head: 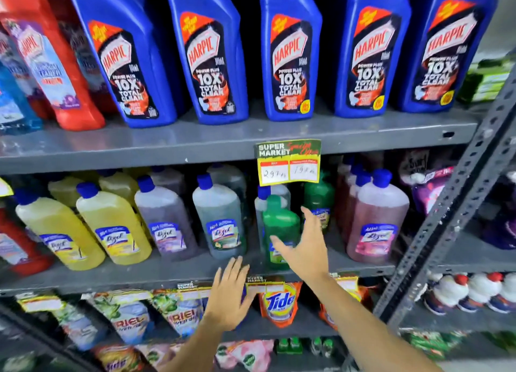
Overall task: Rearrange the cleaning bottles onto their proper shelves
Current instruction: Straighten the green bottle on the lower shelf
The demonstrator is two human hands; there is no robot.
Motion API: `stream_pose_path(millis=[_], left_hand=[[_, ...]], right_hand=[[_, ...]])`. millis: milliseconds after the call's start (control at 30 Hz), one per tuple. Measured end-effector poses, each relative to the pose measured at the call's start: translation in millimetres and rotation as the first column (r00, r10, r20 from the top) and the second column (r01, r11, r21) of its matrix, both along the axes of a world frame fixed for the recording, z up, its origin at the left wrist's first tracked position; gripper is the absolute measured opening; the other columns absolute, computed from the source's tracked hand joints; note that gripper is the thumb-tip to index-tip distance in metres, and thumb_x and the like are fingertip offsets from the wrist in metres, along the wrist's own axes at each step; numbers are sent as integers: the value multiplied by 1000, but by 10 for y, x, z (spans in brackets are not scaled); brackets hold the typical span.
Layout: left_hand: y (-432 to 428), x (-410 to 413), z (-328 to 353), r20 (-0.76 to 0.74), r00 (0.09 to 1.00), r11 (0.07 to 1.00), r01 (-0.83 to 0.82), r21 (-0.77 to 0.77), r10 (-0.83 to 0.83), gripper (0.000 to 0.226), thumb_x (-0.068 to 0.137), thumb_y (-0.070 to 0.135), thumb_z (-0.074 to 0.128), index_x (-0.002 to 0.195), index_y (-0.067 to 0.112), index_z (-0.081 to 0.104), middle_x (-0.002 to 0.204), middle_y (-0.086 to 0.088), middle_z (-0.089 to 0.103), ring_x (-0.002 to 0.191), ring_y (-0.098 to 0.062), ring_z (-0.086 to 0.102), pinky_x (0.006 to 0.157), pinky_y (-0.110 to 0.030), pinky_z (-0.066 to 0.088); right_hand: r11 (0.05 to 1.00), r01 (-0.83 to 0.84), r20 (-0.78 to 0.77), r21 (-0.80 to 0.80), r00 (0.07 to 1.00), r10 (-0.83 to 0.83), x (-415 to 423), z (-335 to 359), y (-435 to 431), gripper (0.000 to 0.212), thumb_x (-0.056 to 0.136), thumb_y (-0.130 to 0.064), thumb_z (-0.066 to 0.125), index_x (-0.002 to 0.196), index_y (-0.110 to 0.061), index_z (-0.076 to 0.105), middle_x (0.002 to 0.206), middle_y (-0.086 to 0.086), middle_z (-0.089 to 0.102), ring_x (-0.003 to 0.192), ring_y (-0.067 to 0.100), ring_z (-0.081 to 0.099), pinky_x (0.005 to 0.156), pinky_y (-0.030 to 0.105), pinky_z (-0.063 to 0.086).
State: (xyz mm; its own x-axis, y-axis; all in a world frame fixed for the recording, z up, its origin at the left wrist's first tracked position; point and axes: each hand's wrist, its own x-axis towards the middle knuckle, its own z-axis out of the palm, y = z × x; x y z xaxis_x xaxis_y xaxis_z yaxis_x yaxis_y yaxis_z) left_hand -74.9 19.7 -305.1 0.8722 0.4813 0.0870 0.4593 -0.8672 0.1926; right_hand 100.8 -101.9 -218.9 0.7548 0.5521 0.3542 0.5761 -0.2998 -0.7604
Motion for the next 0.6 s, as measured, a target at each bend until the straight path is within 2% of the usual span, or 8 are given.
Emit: stream_pose_path(millis=[67, 100, 200, 333, 600], left_hand=[[50, -10, -90, -52, 998, 999, 36, 32, -34, 64, 95, 51, 43, 143, 8, 45, 154, -14, 34, 141, -35, 35, 115, -48, 23], [72, -17, -114, -38, 998, 998, 45, 54, -43, 66, 94, 52, 43, 142, 7, 46, 152, -15, 37, 139, -37, 37, 115, -45, 18], [125, -41, -185, -7, 998, 997, 58, 52, -57, 73, 97, 59, 31, 151, 10, 28, 160, -12, 18, 148, -33, 16, 116, -38, -2], [140, -57, -246, -36, 998, 997, 50, 55, -48, 76, 96, 64, 16, 155, 18, 8, 162, -5, -6, 150, -23, -8, 118, -35, -11], [135, -48, -291, -7, 1000, 1000, 21, 20, -21, 70, 99, 56, 30, 155, 21, 9, 164, -3, 0, 150, -20, -7, 118, -35, -12]], right_hand=[[999, 8, -60, -49, 998, -10, -49, -75, 60, 108, 69, -59, 78, 153, -21, 22, 150, 1, 41, 138, 19, 40, 106, 31, 40], [998, 21, -78, -63, 997, -26, -75, -95, 86, 113, 66, -59, 80, 153, -22, 19, 150, 1, 42, 137, 20, 42, 105, 35, 42], [995, 85, -115, -54, 989, -91, -155, -169, 171, 120, 62, -56, 85, 154, -26, 14, 150, 1, 43, 137, 23, 42, 103, 41, 44], [988, 153, -186, -30, 970, -156, -232, -254, 244, 111, 63, -47, 87, 149, -25, 21, 143, -2, 51, 132, 24, 48, 94, 45, 50], [986, 164, -216, 27, 964, -155, -63, -300, 118, 101, 59, -45, 85, 141, -32, 27, 128, -10, 57, 119, 18, 57, 90, 37, 51]])
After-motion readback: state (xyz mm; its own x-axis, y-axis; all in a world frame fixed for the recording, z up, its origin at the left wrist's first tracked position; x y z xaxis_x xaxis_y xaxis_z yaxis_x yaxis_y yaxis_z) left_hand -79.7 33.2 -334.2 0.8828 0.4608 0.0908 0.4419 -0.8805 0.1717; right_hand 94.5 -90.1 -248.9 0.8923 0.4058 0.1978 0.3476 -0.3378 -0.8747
